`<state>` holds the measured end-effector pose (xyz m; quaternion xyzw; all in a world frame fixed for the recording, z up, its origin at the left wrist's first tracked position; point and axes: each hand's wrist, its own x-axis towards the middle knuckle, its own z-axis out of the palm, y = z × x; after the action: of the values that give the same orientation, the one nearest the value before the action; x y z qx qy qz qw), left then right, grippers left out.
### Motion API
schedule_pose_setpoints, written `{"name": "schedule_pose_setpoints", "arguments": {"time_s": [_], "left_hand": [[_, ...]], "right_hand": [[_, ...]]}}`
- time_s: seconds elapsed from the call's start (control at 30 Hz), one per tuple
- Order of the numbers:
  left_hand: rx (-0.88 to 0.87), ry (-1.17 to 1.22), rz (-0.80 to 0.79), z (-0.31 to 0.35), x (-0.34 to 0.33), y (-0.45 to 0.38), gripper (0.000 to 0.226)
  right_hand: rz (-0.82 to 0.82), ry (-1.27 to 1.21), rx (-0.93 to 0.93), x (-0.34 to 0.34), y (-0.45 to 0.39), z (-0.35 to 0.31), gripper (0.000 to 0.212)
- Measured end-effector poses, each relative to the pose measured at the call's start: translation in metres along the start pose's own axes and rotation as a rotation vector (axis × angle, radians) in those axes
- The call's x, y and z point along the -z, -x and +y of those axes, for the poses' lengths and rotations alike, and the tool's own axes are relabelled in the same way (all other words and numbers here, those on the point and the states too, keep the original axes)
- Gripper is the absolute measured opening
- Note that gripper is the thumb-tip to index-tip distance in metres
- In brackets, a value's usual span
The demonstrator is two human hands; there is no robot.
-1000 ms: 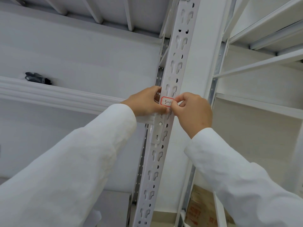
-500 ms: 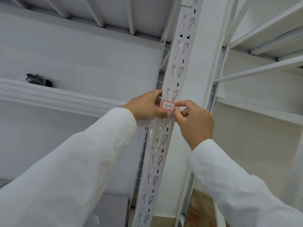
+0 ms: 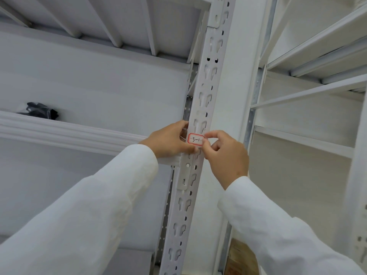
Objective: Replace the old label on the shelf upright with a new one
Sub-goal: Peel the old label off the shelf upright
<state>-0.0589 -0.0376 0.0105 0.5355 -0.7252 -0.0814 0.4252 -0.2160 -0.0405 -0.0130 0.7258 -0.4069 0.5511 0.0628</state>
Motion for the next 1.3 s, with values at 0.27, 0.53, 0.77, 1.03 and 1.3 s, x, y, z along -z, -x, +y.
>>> {"name": "schedule_pose_setpoints", "arguments": {"time_s": [0.27, 0.53, 0.77, 1.03, 1.3], "left_hand": [[-0.011, -0.009, 0.003, 0.000, 0.001, 0.001, 0.066], [0.013, -0.015, 0.011, 0.002, 0.001, 0.002, 0.071], [0.001, -0.027, 0.008, 0.000, 0.000, 0.002, 0.062], [-0.008, -0.035, -0.003, 0.002, 0.001, 0.003, 0.063], [0.004, -0.022, 0.007, 0.002, 0.000, 0.003, 0.075]], "right_hand": [[0.051, -0.032, -0.043, -0.006, 0.005, -0.003, 0.012], [0.006, -0.107, -0.081, 0.000, -0.005, 0.001, 0.010], [-0.023, 0.128, 0.017, 0.005, -0.008, -0.002, 0.011], [-0.059, 0.254, 0.075, 0.005, -0.016, -0.004, 0.012], [-0.006, 0.270, 0.130, 0.005, -0.017, 0.001, 0.014]]}}
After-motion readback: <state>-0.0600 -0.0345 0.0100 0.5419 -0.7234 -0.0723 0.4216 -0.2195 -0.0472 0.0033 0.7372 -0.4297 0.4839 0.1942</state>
